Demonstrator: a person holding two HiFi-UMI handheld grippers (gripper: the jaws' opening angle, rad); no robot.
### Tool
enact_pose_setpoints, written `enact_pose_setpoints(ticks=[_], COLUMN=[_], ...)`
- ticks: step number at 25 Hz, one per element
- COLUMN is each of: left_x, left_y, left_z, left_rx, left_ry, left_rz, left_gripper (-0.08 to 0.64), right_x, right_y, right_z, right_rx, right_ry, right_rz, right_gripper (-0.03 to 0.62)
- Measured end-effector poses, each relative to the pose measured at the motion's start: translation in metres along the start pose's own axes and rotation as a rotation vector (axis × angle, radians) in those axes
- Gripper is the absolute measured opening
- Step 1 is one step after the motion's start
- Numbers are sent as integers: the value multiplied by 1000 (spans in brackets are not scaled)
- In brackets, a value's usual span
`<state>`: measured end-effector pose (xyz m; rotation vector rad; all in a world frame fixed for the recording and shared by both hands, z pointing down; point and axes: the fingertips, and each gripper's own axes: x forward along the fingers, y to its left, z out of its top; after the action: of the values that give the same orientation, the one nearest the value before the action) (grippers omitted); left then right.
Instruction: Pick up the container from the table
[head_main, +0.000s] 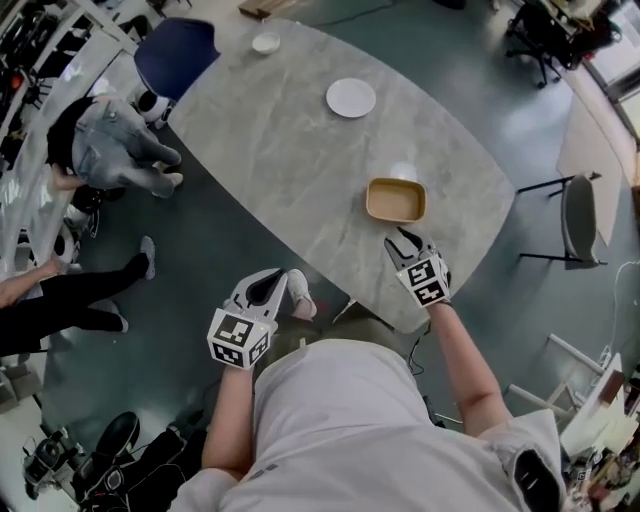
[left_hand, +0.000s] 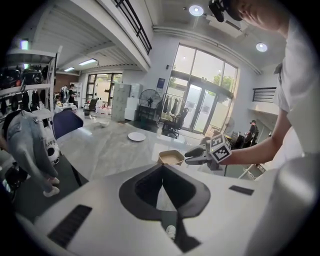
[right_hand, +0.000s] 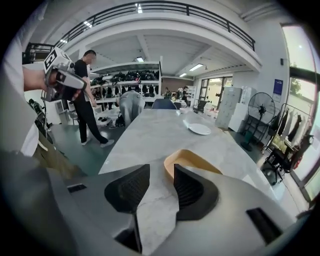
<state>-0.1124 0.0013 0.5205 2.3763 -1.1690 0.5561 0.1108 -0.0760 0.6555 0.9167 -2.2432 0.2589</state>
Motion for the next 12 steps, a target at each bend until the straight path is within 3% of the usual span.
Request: enact_pose_setpoints(ticks=[12], left_x=[-26], left_y=[36], left_z=[-23], left_rx=[-85], left_ry=[12], left_rz=[104], left_gripper=[2], right_x=[67], right_y=[-14], right_z=[-32], right_rx=[-200], right_ry=[191], right_rz=[-12], right_gripper=[158])
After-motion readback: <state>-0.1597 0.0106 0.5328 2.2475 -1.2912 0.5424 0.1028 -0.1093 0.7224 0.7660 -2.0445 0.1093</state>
